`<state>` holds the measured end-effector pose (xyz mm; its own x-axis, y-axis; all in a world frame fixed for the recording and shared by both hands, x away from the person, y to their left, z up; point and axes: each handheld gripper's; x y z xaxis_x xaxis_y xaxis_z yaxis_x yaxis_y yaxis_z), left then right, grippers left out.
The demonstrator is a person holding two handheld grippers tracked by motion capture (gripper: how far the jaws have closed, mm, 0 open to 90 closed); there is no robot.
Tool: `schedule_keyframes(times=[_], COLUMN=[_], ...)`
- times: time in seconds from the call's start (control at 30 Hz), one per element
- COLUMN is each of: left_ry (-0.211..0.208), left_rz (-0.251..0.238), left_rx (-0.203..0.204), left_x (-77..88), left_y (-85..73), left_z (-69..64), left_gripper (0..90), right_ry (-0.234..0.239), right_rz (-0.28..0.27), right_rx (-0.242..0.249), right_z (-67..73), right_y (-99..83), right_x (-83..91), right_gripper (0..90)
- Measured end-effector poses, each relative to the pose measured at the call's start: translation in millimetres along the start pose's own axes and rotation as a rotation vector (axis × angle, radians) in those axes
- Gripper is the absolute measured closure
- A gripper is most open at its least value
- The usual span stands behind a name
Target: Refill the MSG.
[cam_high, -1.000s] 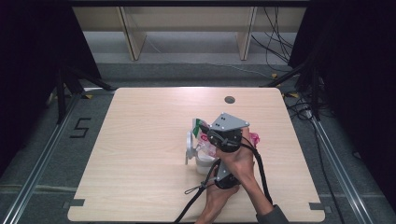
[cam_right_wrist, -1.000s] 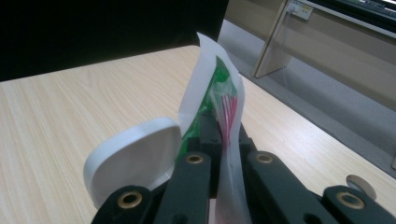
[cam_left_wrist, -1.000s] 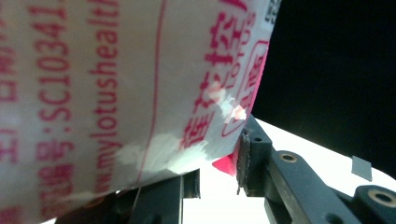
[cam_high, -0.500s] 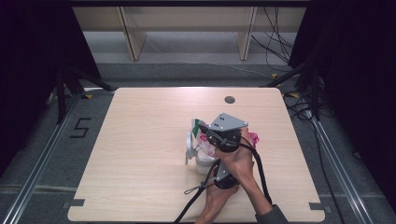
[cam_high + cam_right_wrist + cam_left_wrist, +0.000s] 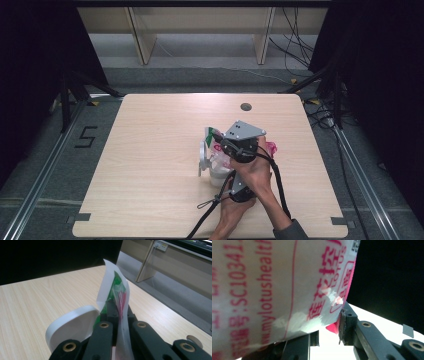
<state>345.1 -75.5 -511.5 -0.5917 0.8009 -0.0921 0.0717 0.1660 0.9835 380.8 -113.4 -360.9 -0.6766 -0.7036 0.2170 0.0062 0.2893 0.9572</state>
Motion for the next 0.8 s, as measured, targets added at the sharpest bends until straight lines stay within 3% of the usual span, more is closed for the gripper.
schedule_keyframes(times=[0.27,0.37,0.47,0.53,0.8], left_ry=[0.004,0.017,0.012,0.015,0.019], left_rz=[-0.006,-0.013,-0.015,-0.016,-0.024], left_rx=[0.004,0.006,0.008,0.008,0.01], left_x=[0.1,0.3,0.3,0.6,0.2], left_y=[1.1,1.1,1.8,1.2,2.2], left_z=[0.0,0.2,1.3,0.3,-0.3], left_gripper=[73.3,73.3,73.6,73.6,73.6], right_ry=[0.003,0.006,0.028,0.019,0.019], right_rz=[0.003,0.006,0.0,-0.002,-0.003], right_rx=[-0.018,0.002,-0.03,-0.005,-0.003], right_z=[0.9,2.4,3.7,3.6,5.2], right_y=[0.8,1.2,1.8,2.2,3.5], right_x=[-0.3,-0.9,-0.2,-0.5,-0.1], right_gripper=[89.5,89.4,89.2,89.2,89.3])
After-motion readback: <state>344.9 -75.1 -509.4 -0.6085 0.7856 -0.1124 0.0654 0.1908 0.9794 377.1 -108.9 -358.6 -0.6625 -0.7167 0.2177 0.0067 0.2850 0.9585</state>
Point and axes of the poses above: each handheld gripper's, and its own axes: x roughly backward along the jaws, y roughly out of its top, z roughly to its left, and after that the axes turned 12 degrees about -z, right-handed
